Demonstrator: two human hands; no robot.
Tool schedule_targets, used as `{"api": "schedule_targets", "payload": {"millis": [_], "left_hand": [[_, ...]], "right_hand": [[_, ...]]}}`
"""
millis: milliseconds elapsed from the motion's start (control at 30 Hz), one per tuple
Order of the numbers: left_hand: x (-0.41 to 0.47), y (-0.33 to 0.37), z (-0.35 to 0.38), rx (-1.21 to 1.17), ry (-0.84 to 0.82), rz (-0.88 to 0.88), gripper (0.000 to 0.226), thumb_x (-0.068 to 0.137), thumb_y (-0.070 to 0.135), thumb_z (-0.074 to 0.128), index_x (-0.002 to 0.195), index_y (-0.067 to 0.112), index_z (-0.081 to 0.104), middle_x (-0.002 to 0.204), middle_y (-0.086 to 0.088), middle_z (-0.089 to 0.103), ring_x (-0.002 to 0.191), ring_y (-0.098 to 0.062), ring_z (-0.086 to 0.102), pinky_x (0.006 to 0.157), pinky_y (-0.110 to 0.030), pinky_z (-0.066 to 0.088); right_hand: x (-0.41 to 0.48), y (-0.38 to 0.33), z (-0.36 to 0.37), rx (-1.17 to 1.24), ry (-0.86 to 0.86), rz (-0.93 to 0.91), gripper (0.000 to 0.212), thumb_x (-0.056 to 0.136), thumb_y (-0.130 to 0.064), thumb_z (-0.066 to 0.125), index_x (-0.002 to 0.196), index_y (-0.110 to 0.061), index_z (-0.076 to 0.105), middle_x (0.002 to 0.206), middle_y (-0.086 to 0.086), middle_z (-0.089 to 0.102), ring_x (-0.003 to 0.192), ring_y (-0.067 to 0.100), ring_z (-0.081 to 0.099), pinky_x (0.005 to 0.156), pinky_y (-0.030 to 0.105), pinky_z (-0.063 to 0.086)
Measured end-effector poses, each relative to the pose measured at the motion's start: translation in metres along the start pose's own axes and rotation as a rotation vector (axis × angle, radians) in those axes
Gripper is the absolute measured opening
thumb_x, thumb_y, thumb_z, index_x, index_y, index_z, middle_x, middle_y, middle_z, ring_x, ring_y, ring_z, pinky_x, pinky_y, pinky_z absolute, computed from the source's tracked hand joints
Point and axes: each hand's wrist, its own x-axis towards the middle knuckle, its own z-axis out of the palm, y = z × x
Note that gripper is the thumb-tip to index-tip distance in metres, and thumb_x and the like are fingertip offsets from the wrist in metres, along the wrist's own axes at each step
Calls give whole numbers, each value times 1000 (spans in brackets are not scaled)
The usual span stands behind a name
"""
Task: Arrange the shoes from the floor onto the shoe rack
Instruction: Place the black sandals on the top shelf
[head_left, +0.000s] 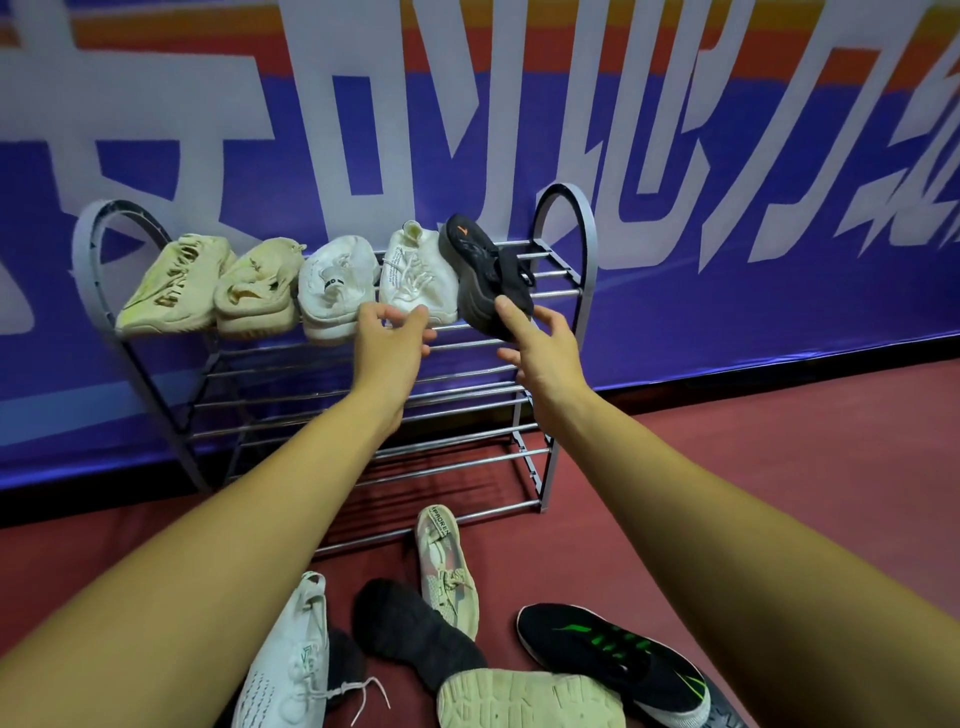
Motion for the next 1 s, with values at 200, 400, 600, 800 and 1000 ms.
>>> {"api": "schedule_targets", "payload": {"millis": [200,400,600,800,1000], "left_hand": [[-2,10,7,-183,-98,-343,23,88,43,66,98,23,59,86,2,71,65,-7,55,51,-20,35],[4,14,11,-322,-127,-393,19,89,20,64,107,22,62,91,-2,72,62,-3,55,44,-15,31],[3,12,16,-406,-89,-328,33,85,10,65,115,21,62,94,-4,71,64,-4,56,42,-15,32],[8,9,9,-288,-119,-312,28,86,22,68,113,29,65,94,3,75,70,-4,57,49,-17,34],[13,9,3,-219,-141,-329,26,90,39,67,113,28,63,96,3,74,68,-4,56,48,-16,35]], "right_hand": [[1,-7,1,58,78,-54,57,89,-35,72,138,-16,48,124,3,64,99,15,65,61,13,41],[3,-3,5,151,153,-63,46,92,-25,70,128,-10,46,119,10,65,108,24,67,48,2,43],[13,2,10,143,144,-52,42,93,-24,68,124,-11,42,122,13,63,98,19,68,49,3,43],[19,0,10,35,71,-71,45,93,-25,67,127,-16,40,117,9,64,89,12,64,57,10,41],[26,-5,3,-58,18,-59,53,94,-34,66,139,-19,41,125,4,62,85,5,65,62,17,41]]}}
